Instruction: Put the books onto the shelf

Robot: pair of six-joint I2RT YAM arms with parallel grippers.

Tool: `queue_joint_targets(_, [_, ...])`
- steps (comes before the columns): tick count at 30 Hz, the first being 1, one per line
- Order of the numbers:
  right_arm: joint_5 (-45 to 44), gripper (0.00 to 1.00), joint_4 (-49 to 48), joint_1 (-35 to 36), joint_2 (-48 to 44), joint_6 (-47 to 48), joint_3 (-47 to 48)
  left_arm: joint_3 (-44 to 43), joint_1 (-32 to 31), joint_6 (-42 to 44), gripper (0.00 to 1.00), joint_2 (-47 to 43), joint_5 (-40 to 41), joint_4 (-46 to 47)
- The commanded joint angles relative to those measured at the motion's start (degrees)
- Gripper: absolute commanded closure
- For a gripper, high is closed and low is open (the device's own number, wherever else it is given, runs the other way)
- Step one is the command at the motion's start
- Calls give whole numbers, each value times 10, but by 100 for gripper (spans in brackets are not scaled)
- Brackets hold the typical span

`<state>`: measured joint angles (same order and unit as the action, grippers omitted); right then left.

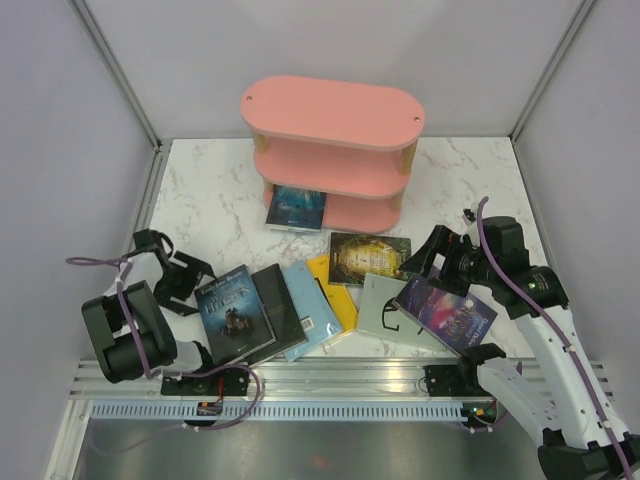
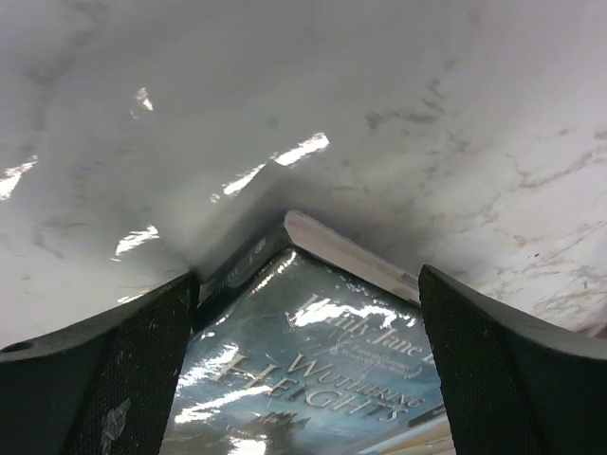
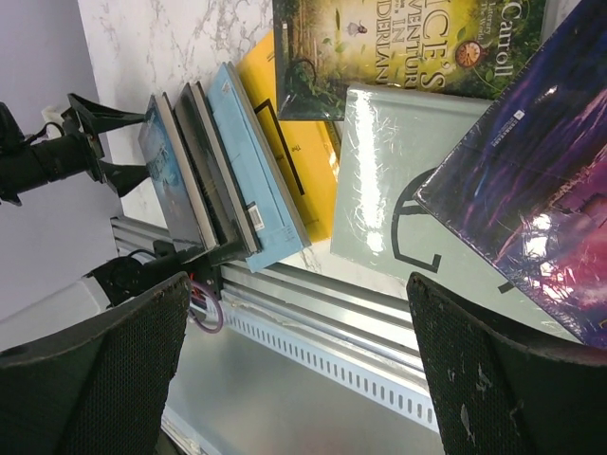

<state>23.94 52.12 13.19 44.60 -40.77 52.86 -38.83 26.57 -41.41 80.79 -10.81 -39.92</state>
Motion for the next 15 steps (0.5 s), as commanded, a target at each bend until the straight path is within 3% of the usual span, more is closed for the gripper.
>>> queue_joint_targets(1, [-17, 2, 15, 3, 0, 11, 11, 87, -104, -78, 0, 41, -21, 142])
queue_joint_targets(6, [-16, 2, -5, 3, -2, -3, -9, 72, -198, -119, 0, 24, -81, 224])
queue_joint_targets(15, [40, 2, -156, 11, 2, -92, -107, -48, -402, -190, 0, 63, -111, 224])
